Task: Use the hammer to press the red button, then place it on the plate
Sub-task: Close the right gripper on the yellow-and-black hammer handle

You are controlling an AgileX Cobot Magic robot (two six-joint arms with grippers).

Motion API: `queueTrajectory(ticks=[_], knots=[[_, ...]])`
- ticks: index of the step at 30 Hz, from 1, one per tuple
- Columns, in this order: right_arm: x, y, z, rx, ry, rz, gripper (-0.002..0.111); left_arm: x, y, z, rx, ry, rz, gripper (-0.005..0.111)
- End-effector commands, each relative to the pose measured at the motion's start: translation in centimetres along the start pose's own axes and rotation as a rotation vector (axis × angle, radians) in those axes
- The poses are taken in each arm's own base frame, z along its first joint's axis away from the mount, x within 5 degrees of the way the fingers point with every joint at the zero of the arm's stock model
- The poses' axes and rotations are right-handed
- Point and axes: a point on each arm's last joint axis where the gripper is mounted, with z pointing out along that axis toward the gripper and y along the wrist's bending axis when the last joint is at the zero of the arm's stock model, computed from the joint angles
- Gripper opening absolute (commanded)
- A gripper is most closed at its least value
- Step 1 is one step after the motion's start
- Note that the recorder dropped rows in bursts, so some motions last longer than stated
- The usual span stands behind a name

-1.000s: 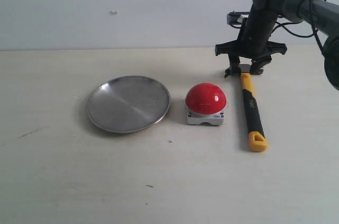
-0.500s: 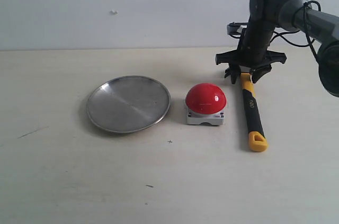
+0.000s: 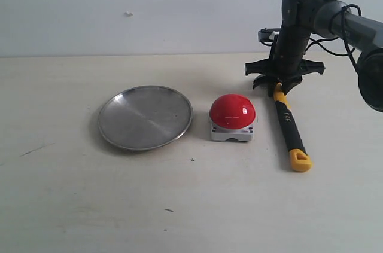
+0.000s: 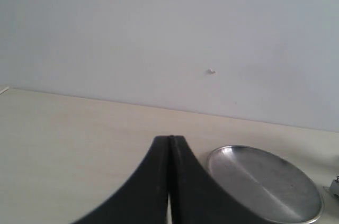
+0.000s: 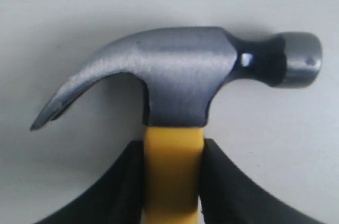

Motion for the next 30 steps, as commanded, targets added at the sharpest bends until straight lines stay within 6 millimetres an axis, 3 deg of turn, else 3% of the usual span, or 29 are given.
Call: queueTrajectory(ticks=[1,6,12,16,24,30], knots=[[0.4,-0.2,2.1,0.001,0.037,-0.058,0.0,0.0,0.0,-0.1,-0.001,-0.006,0.007,0.0],[0.2,-0.2,1.3,-0.002,0.022,-0.064,0.0,0.0,0.0,-0.1,-0.001,-0.006,0.007,0.0],[-0.3,0.0,-3.3,-0.036,-0.049,-0.114,0.0,0.0,0.0,-0.1,-0.001,-0.006,0.007,0.0],[0.5,-0.1,-5.7,-0.046,-0.05,-0.113,0.0,0.0,0.0,-0.1,-0.001,-0.006,0.007,0.0],[4.6,-1.3,-8.9,-0.029,-0.002,-0.117,0.0,0.0,0.0,-0.1,-0.001,-0.006,0.007,0.0],[9.9,-1.3,-10.5,-0.152,-0.085,-0.081,0.0,0.0,0.0,-0.1,-0.001,-0.006,0.007,0.0]])
